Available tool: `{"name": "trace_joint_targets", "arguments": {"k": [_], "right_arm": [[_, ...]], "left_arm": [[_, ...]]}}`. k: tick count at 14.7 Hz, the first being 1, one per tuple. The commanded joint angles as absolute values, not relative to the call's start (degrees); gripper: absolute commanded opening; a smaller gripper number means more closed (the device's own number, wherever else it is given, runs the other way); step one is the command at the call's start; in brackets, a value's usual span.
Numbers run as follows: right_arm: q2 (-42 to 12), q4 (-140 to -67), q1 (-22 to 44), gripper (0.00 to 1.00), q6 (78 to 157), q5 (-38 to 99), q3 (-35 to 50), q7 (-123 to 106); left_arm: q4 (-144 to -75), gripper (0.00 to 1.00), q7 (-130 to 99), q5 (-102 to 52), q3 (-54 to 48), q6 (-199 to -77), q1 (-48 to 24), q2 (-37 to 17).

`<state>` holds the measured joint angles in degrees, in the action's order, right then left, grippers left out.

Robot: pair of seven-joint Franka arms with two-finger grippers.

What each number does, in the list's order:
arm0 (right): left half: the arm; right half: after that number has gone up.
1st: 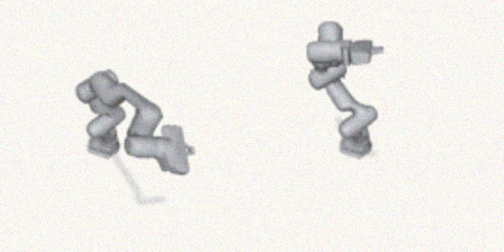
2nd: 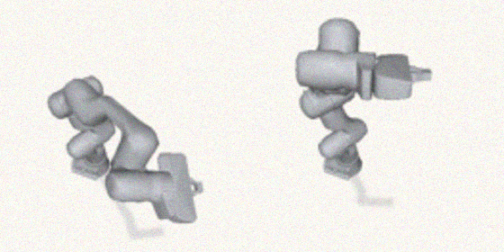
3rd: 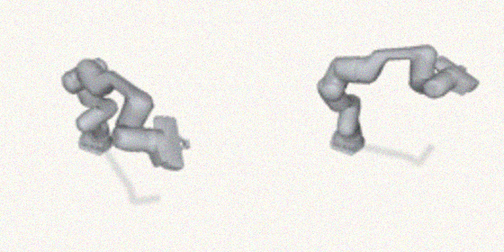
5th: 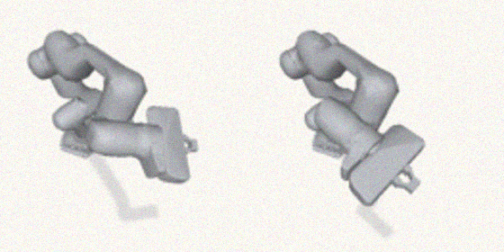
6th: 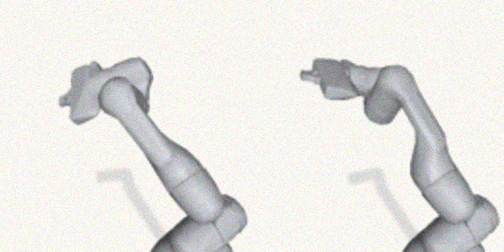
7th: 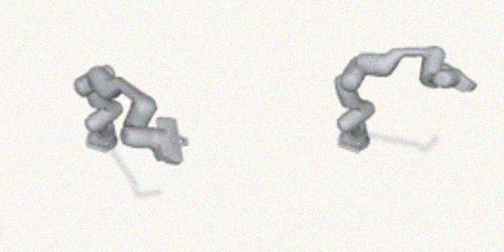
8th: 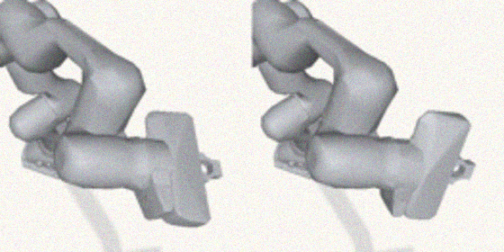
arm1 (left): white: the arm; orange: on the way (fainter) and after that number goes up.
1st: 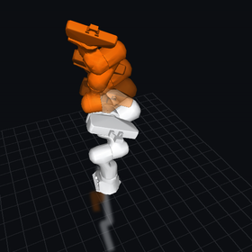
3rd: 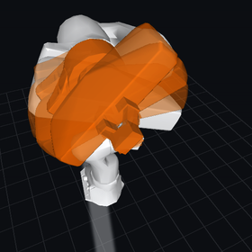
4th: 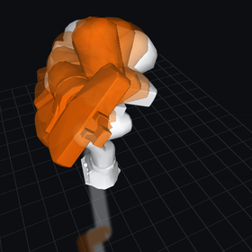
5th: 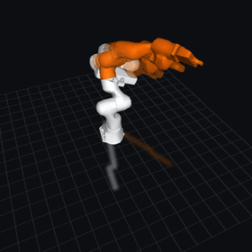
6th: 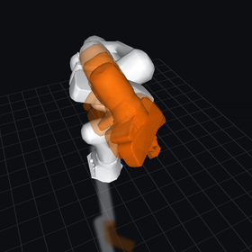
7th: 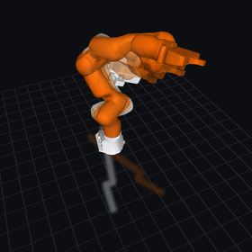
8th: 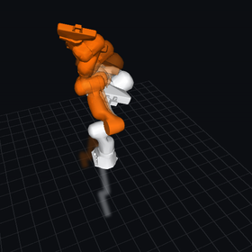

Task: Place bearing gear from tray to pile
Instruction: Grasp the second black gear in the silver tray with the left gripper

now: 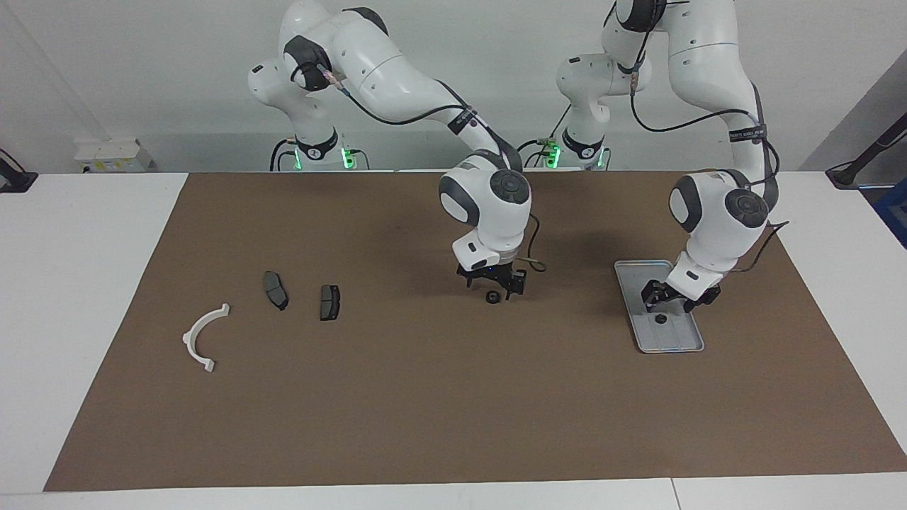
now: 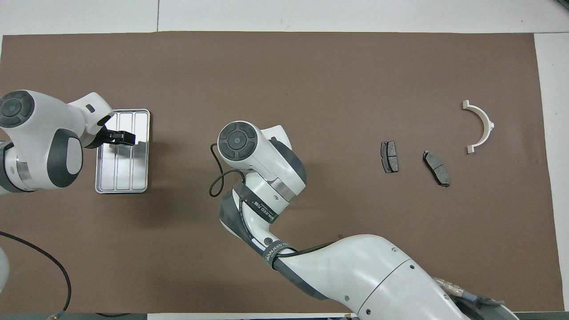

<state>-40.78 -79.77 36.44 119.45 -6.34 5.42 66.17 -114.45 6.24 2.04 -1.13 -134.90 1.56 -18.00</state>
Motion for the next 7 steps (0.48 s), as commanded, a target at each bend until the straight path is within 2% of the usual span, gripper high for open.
{"name": "trace_joint_targets", "arguments": {"k": [1,3,7], "right_arm": [[-42.01,-78.05,36.56,1.0,119.53,-8.0,5.45,67.41],[-42.01,-78.05,36.47,0.99,119.62,-7.91,5.45,67.41],[-41.92,-78.92,36.56,0.77,123.38,-7.47,5.45,67.67]], "left_arm": [[-115.31,0.94,6.94,1.94,-1.41,-138.33,1.58,-18.45],[-115.22,0.93,6.94,1.49,-1.41,-138.78,1.32,-19.16],[-115.4,0.87,6.94,1.41,-1.41,-139.39,1.23,-19.34]]}}
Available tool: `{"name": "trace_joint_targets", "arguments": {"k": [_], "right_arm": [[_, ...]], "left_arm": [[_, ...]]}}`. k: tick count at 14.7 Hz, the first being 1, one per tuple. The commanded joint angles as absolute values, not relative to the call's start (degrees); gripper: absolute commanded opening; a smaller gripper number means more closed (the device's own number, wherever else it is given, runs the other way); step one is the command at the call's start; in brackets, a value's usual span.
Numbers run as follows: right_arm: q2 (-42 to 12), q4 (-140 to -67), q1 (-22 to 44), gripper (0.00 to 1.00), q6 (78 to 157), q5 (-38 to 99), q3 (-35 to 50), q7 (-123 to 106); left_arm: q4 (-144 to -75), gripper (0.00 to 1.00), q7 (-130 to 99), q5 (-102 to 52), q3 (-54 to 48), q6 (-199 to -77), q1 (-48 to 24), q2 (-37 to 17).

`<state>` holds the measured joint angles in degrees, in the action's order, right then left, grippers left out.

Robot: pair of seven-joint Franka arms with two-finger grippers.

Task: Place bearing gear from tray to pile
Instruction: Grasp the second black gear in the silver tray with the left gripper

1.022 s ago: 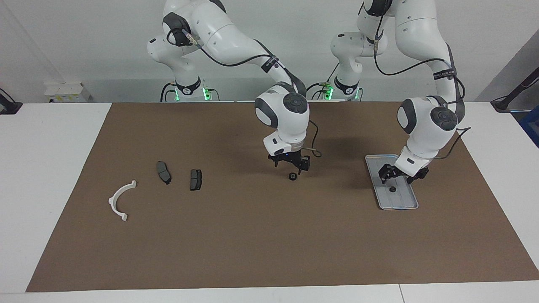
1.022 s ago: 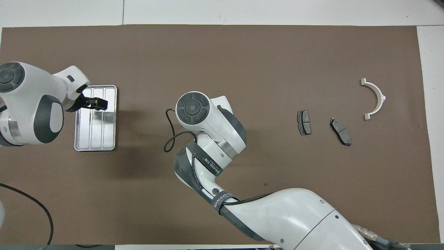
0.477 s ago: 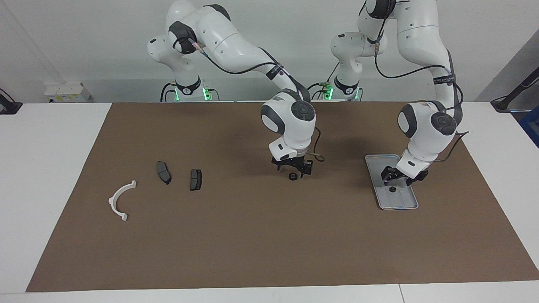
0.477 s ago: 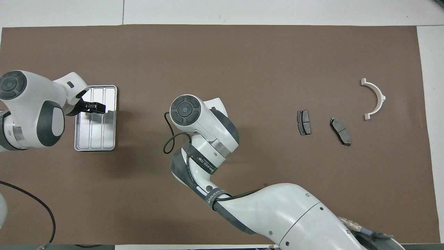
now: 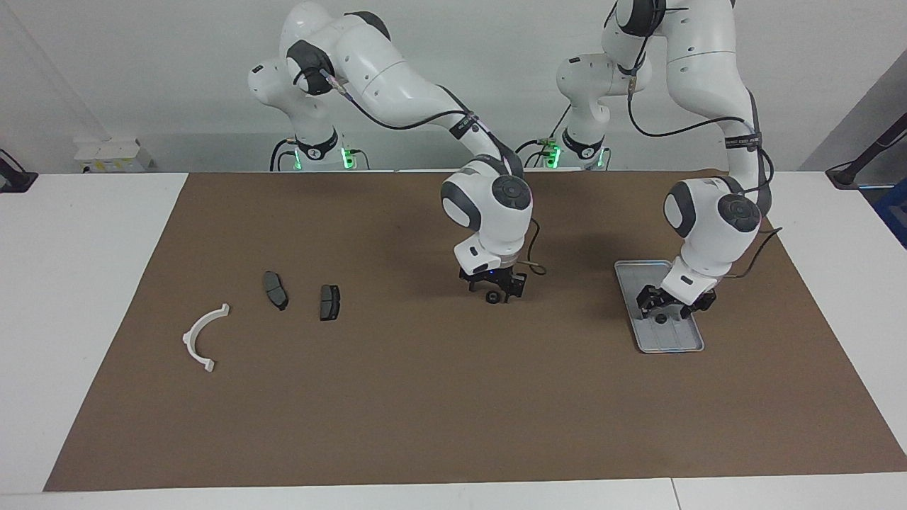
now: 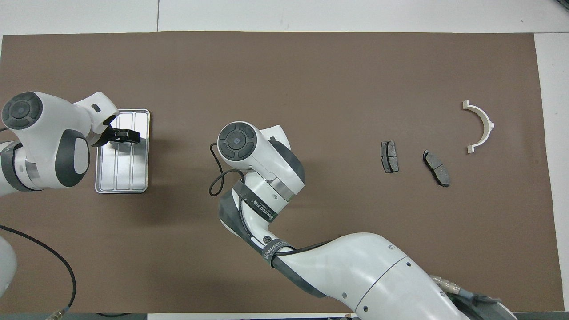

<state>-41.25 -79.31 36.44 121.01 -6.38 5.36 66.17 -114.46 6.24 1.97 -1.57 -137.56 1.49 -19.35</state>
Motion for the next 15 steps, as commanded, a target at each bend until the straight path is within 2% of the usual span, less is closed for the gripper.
{"name": "trace_joint_targets", "arguments": {"k": [1,2,3,4,5,7,9,12,13,15], "right_arm": [[-41.92,-79.1,36.48,0.72,123.75,-7.38,5.45,67.68],[-41.84,-79.1,36.47,0.65,123.66,-7.38,5.54,67.68],[-41.84,-79.28,36.39,0.58,123.75,-7.47,5.54,67.68],[-41.84,-79.63,36.39,0.56,124.01,-7.47,5.45,67.68],[-41.84,-79.72,36.39,0.53,124.54,-7.47,5.54,67.68],[-41.84,-79.98,36.39,0.32,124.54,-7.47,5.54,67.59],[-41.75,-79.98,36.3,0.0,124.02,-7.38,5.54,67.5],[-41.57,-79.19,36.21,0.0,121.83,-7.03,5.54,67.5],[-41.49,-78.93,35.78,0.0,119.38,-7.29,5.54,67.41],[-40.96,-73.86,32.11,0.0,112.36,-7.38,5.8,64.62]], "left_arm": [[-115.4,0.75,6.86,1.41,-1.41,-139.39,1.23,-19.34],[-115.4,0.58,6.94,1.41,-1.41,-139.05,1.23,-19.34],[-115.4,0.33,6.94,1.49,-1.41,-138.87,1.23,-19.25],[-115.4,0.06,6.94,1.49,-1.41,-138.87,1.23,-19.34],[-115.4,0.0,6.94,1.49,-1.49,-138.87,1.14,-19.34],[-115.31,0.0,6.77,1.41,-1.49,-138.87,0.44,-19.34],[-114.61,0.0,6.77,1.49,-1.49,-138.43,0.44,-19.34],[-109.8,0.0,6.94,1.32,-1.67,-132.13,0.61,-19.07],[-106.99,0.0,7.03,0.88,-1.76,-128.18,0.88,-18.9],[-101.19,0.0,7.03,0.18,-1.85,-120.45,1.14,-18.72]]}}
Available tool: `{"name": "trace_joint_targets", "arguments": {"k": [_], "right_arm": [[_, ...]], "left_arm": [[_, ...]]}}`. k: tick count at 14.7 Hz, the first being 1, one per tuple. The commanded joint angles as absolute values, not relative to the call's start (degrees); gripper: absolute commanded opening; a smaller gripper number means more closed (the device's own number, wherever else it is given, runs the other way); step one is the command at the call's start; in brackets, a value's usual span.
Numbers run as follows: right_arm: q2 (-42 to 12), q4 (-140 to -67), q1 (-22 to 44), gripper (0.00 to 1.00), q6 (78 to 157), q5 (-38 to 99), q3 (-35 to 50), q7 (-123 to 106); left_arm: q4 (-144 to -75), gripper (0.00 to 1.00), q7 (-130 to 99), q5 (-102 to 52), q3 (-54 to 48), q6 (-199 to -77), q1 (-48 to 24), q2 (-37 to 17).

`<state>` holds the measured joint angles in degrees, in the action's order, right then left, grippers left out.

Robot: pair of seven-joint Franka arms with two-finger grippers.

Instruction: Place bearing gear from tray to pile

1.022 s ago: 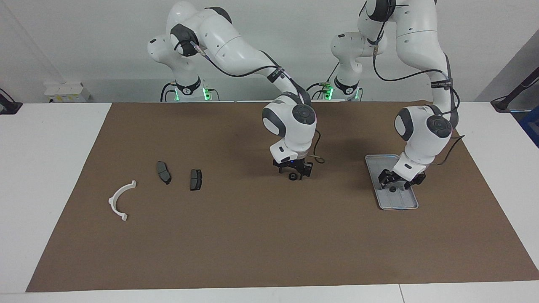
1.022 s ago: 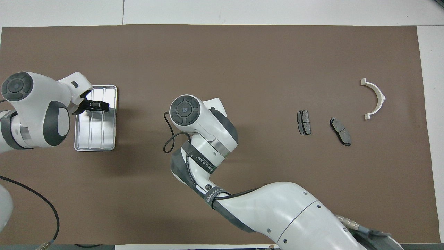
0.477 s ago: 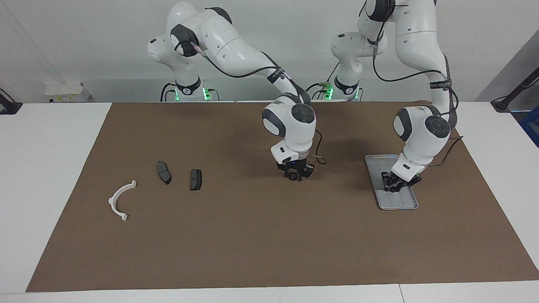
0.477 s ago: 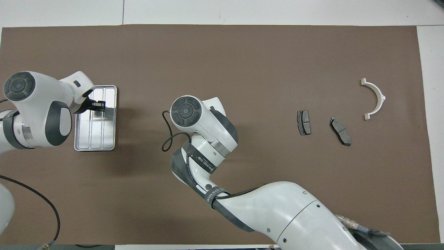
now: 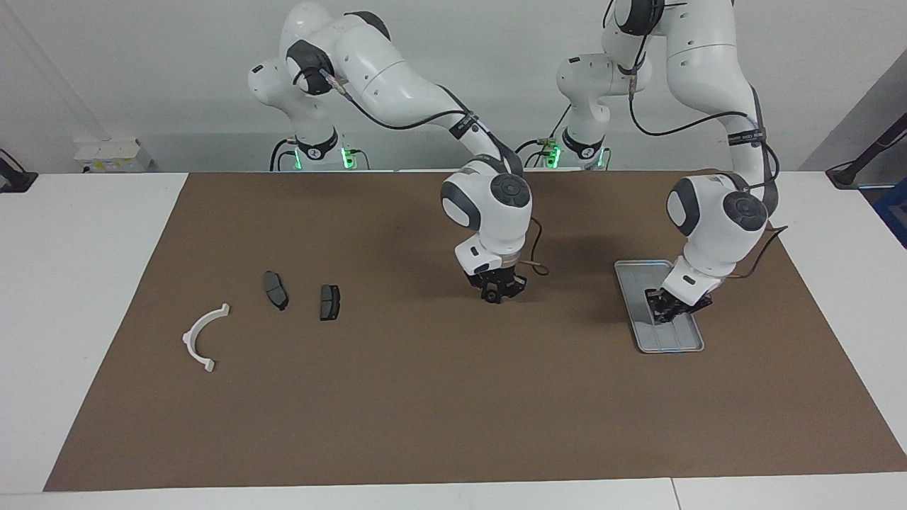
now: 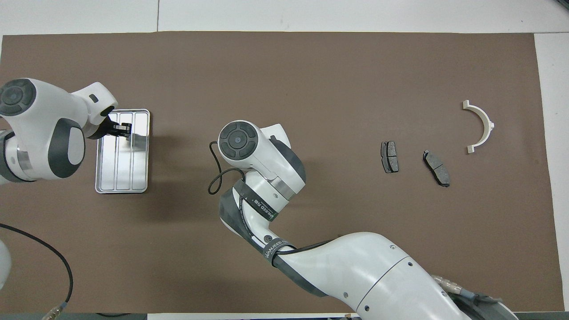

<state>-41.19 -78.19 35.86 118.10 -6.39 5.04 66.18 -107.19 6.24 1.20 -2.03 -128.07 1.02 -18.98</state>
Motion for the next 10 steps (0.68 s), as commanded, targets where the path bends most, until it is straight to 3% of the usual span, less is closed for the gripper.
{"name": "trace_joint_targets", "arguments": {"k": [1,4,6,10], "right_arm": [[-39.83,-71.74,29.56,0.0,108.06,-7.3,5.97,59.81],[-34.99,-71.37,20.78,0.0,102.14,-7.12,6.06,39.71],[-33.49,-71.37,14.18,0.0,100.73,-7.29,5.98,23.9],[-33.75,-73.99,4.24,0.0,107.12,-7.56,5.89,6.27]], "left_arm": [[-97.42,0.0,7.03,-0.09,-1.85,-115.89,1.14,-18.63],[-89.41,0.0,6.51,-1.93,-1.85,-105.41,0.79,-17.76],[-88.07,0.0,1.36,-4.73,-2.28,-102.84,-1.04,-15.57],[-88.59,0.0,-20.53,-0.97,-2.28,-101.87,-16.75,-14.51]]}}
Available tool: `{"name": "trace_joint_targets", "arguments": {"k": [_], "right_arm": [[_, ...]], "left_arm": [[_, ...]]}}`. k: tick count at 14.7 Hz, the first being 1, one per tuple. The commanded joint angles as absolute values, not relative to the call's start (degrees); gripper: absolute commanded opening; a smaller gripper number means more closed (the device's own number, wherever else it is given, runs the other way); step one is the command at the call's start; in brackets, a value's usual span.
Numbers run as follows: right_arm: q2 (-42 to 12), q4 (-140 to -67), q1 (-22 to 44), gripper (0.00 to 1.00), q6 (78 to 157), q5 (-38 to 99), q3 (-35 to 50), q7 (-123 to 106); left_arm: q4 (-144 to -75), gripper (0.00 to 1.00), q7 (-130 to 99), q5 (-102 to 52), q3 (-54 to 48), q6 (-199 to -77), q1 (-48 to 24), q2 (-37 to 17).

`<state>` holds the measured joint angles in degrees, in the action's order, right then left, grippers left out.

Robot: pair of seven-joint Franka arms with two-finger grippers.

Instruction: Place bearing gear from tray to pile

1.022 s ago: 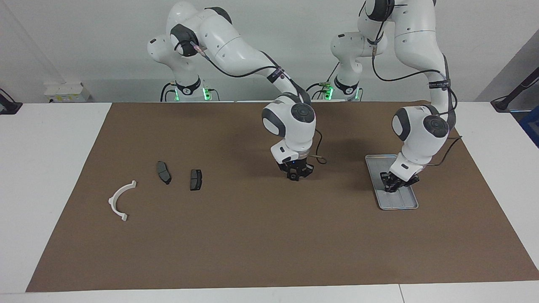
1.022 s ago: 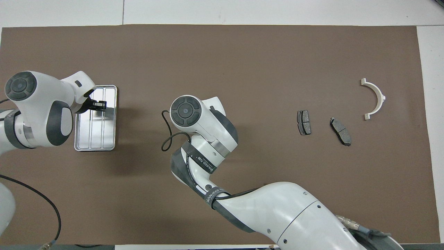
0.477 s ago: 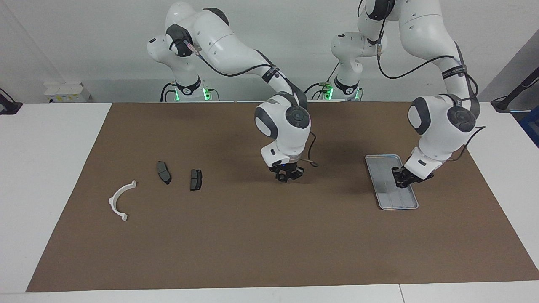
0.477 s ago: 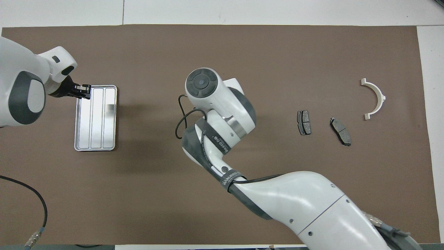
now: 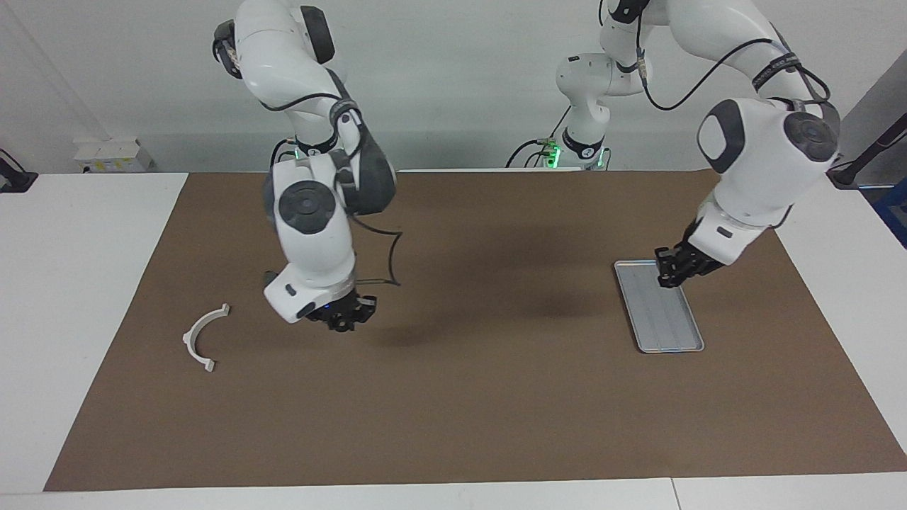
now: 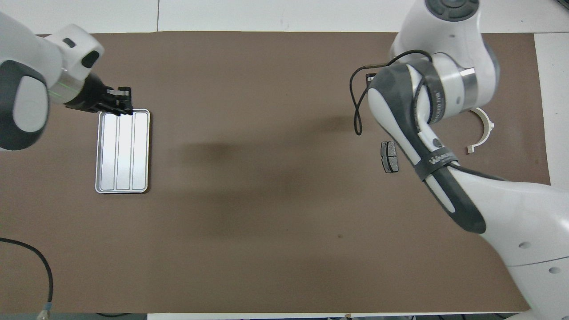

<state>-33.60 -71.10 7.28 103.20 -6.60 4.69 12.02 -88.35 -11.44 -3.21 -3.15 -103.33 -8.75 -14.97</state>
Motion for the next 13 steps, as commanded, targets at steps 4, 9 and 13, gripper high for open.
{"name": "trace_joint_targets", "arguments": {"k": [4,9,13], "right_arm": [[-35.41,-78.83,-0.17,0.0,112.49,-7.21,5.89,4.48],[-36.21,-88.32,-3.25,0.0,125.84,-7.29,5.89,3.87],[-36.91,-89.47,-3.78,0.0,128.59,-7.21,5.89,2.64]], "left_arm": [[-94.28,0.0,-34.07,-0.97,-2.29,-108.69,-30.2,-13.45],[-100.53,0.0,-43.94,1.05,-2.2,-118.37,-38.31,-16.26],[-102.56,0.0,-44.65,3.16,-1.93,-124.88,-38.15,-20.3]]}}
